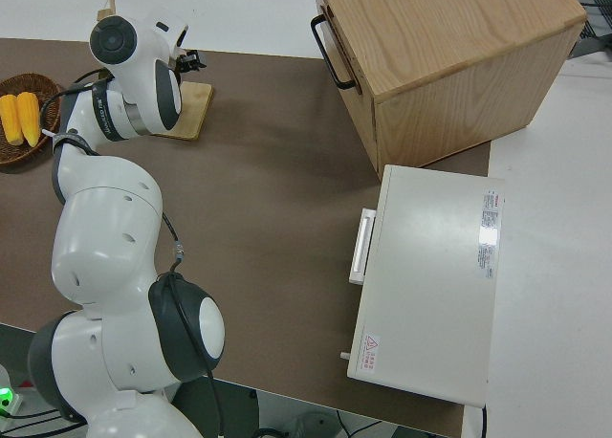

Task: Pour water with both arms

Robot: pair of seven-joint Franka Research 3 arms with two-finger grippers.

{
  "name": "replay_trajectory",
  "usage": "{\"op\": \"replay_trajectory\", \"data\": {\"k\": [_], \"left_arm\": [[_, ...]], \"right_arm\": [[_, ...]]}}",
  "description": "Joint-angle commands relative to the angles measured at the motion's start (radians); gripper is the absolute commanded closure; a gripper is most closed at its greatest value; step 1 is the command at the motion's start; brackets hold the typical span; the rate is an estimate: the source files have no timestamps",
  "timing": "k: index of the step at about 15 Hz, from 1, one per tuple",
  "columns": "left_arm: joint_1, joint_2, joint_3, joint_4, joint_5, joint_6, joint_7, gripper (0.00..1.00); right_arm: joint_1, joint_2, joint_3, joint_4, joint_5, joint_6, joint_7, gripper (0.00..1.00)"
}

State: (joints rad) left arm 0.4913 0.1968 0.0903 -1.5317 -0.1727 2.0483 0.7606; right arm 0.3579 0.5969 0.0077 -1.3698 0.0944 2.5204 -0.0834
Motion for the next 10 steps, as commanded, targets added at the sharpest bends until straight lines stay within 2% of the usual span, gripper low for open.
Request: {"op": "replay_trajectory", "data": {"k": [1,2,4,7,10], "left_arm": [[0.016,0.042,-0.009,0.005,-0.155,0.136,0.019,0.00],[0.015,0.049,-0.010,0.005,-0.191,0.168,0.025,0.00],[0.015,0.075,-0.015,-0.005,-0.269,0.246,0.106,0.01],[0.015,0.105,-0.023,-0.005,-0.342,0.289,0.144,0.01],[0.007,0.121,-0.024,-0.067,-0.419,0.400,0.212,0.00]], "right_arm": [[-0.020,0.047,-0.002,0.071,-0.002,0.049,-0.119,0.453],[-0.029,0.050,0.000,0.071,-0.001,0.069,-0.113,0.510],[-0.030,0.057,0.006,0.083,0.001,0.075,-0.110,0.852],[-0.027,0.058,0.006,0.089,0.011,0.074,-0.081,0.999],[-0.031,0.055,0.006,0.089,0.011,0.066,-0.070,1.000]]}}
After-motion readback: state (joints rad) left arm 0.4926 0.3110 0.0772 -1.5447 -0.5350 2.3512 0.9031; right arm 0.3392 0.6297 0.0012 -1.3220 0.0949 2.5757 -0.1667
